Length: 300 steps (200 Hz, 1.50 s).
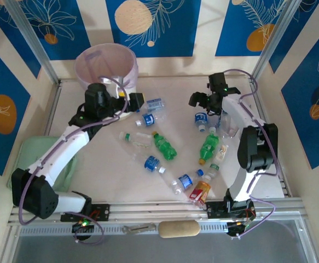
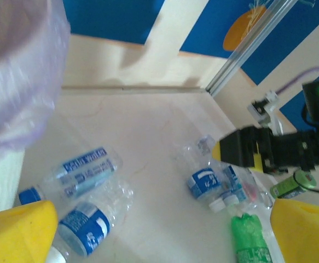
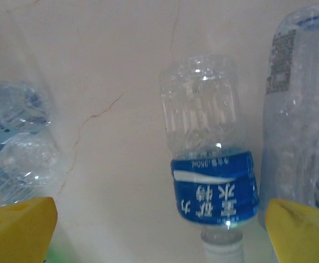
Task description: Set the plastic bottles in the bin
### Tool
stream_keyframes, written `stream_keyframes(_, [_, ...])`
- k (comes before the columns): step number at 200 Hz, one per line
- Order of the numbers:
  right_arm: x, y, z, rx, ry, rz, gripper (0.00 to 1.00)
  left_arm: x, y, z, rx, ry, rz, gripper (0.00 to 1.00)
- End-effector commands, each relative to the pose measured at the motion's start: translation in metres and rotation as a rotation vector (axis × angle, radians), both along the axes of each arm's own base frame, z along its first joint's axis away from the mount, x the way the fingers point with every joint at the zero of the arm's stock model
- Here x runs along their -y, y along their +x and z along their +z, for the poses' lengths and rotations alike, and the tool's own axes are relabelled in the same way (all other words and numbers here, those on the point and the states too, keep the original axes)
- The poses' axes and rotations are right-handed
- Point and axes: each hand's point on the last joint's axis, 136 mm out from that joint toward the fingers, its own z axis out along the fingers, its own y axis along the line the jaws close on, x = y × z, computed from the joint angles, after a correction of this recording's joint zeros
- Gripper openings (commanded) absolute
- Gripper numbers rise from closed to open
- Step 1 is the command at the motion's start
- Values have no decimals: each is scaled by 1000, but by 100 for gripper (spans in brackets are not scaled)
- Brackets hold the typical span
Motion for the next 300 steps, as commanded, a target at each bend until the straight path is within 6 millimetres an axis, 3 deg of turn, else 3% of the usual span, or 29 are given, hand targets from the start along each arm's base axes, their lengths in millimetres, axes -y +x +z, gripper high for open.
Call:
stream_keyframes(1, [4,-1,-14,-81,-77,52,98,6,-7,-18,-35,-32,28,100])
stream_keyframes(46, [-2,23,-38,-145,-161,95,97,24,-21,-78,-193,-70,12,100])
stream_keyframes(78, [-6,36,-54,-177,-233,130,97,28,-31,-107,-286,-97,-1,100])
stream_keyframes(105, [-8,41,-72,-219,-264,140,94,26,-32,-113,-301,-106,12,100])
stream_keyframes(143, [-6,41,-90,-242,-364,161,94,19,-25,-106,-257,-90,59,100])
stream_keyframes(183, [-9,40,-97,-243,-368,166,88,22,-21,-103,-258,-107,57,100])
stream_keyframes(223, [-11,41,-95,-229,-343,163,72,25,-19,-106,-281,-130,57,100])
stream_keyframes(258, [-18,42,-82,-196,-297,160,64,26,-17,-107,-295,-116,63,100])
stream_keyframes(275, [-23,40,-66,-161,-251,150,63,27,-16,-108,-298,-108,61,100])
stream_keyframes(300, [-44,33,-22,-37,-98,145,62,32,-14,-108,-317,-74,49,100])
